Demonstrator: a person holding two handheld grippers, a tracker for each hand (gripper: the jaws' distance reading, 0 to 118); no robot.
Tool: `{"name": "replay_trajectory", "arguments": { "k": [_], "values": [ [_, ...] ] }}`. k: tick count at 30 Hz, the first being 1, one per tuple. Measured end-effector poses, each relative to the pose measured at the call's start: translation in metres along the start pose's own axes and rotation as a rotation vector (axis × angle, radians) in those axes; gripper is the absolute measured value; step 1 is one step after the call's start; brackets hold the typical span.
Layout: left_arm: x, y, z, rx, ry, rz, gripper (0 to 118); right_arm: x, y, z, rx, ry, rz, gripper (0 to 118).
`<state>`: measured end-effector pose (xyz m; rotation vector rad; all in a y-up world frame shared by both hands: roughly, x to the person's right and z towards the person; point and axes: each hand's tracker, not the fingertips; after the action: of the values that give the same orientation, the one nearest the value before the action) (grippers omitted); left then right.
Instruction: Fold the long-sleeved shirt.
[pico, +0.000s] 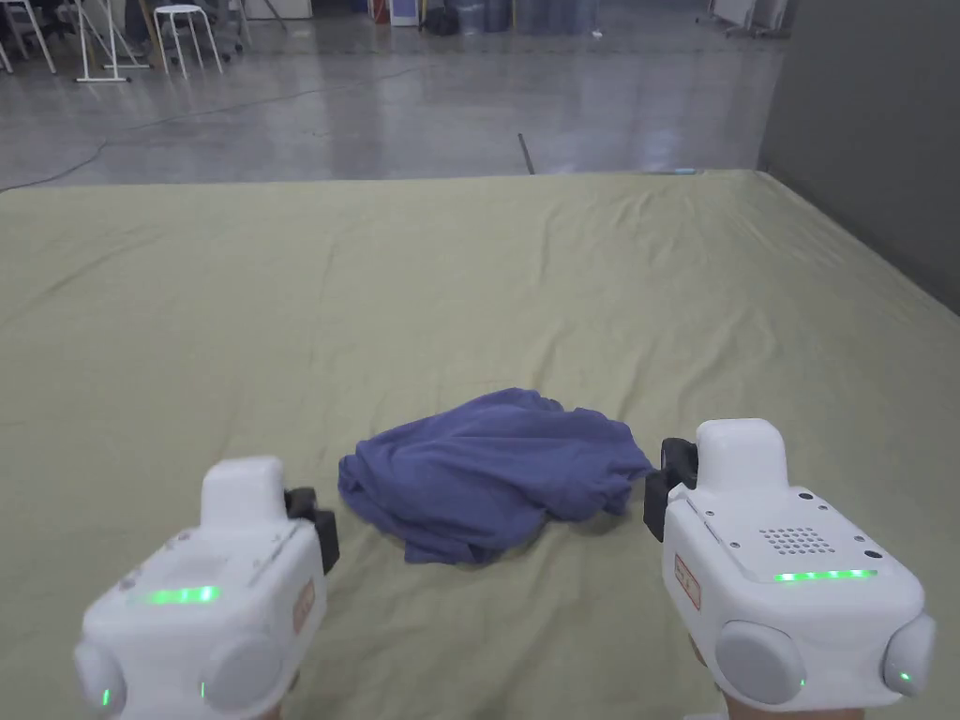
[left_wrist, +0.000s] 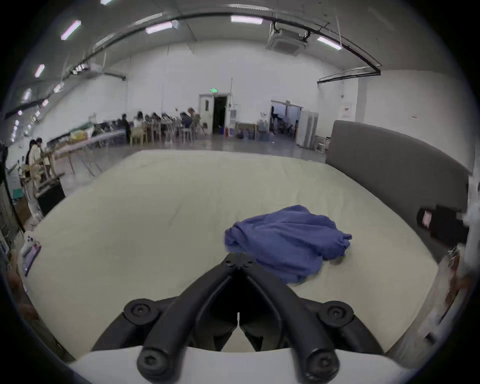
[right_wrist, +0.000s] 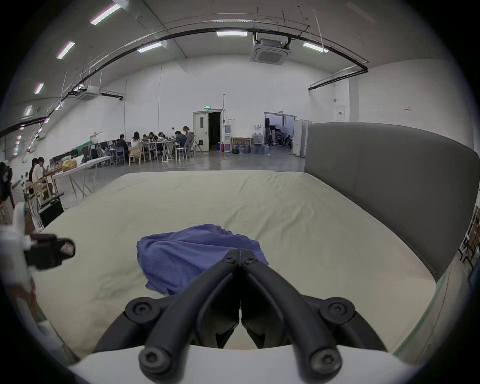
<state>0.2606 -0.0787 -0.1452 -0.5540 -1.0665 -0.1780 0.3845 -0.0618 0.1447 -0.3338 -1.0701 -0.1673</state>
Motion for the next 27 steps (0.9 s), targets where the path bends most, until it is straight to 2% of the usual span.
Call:
{"name": "replay_trajectory", "arguments": {
  "k": [1, 3, 4, 6, 8, 12, 13, 14, 15, 16, 18, 19, 22, 23, 24, 25, 26, 27],
  "values": [
    [0.001, 0.015, -0.017, -0.027, -0.010, 0.004, 17, 0.000, -0.001, -0.002, -0.004, 0.001, -0.002, 2],
    [0.004, 0.042, -0.061, -0.118, -0.009, 0.010, 102, 0.001, -0.005, -0.007, -0.017, 0.002, -0.004, 2],
    [0.001, 0.054, -0.085, -0.138, -0.019, 0.032, 115, 0.001, -0.007, -0.010, -0.027, 0.002, -0.006, 2],
    [-0.001, 0.065, -0.140, -0.203, -0.004, 0.029, 115, 0.004, -0.013, -0.016, -0.049, 0.000, -0.015, 2],
    [-0.005, 0.067, -0.190, -0.342, 0.021, 0.012, 115, 0.007, -0.018, -0.021, -0.076, -0.005, -0.018, 2],
    [-0.006, 0.056, -0.246, -0.482, 0.003, 0.051, 113, 0.014, -0.026, -0.030, -0.127, -0.030, -0.014, 2],
    [-0.006, 0.051, -0.257, -0.492, 0.004, 0.059, 107, 0.017, -0.027, -0.033, -0.139, -0.033, -0.017, 2],
    [-0.003, 0.047, -0.263, -0.526, 0.028, 0.040, 89, 0.019, -0.027, -0.035, -0.150, -0.035, -0.017, 2],
    [-0.002, 0.044, -0.265, -0.524, 0.015, 0.031, 46, 0.021, -0.027, -0.037, -0.157, -0.038, -0.014, 2],
    [0.003, 0.040, -0.264, -0.523, -0.016, 0.023, 9, 0.025, -0.025, -0.042, -0.167, -0.036, -0.009, 2],
    [0.013, 0.040, -0.254, -0.491, -0.026, -0.093, 8, 0.035, -0.016, -0.060, -0.196, -0.033, -0.006, 2],
    [0.014, 0.042, -0.252, -0.487, -0.039, -0.124, 8, 0.041, -0.009, -0.072, -0.223, -0.011, -0.046, 2],
    [0.000, 0.049, -0.241, -0.467, -0.057, -0.032, 8, 0.061, 0.017, -0.122, -0.300, 0.015, -0.104, 2],
    [-0.005, 0.052, -0.237, -0.455, -0.064, -0.014, 8, 0.066, 0.027, -0.145, -0.344, 0.030, -0.109, 11],
    [-0.007, 0.055, -0.232, -0.446, -0.062, -0.016, 8, 0.069, 0.032, -0.163, -0.379, 0.052, -0.110, 39],
    [-0.008, 0.057, -0.229, -0.441, -0.064, -0.030, 8, 0.070, 0.035, -0.184, -0.411, 0.064, -0.117, 88],
    [-0.008, 0.059, -0.227, -0.429, -0.060, -0.039, 7, 0.072, 0.034, -0.207, -0.468, 0.106, -0.143, 97],
    [-0.008, 0.059, -0.226, -0.422, -0.062, -0.043, 7, 0.071, 0.033, -0.224, -0.535, 0.111, -0.152, 93]
  ]
}}
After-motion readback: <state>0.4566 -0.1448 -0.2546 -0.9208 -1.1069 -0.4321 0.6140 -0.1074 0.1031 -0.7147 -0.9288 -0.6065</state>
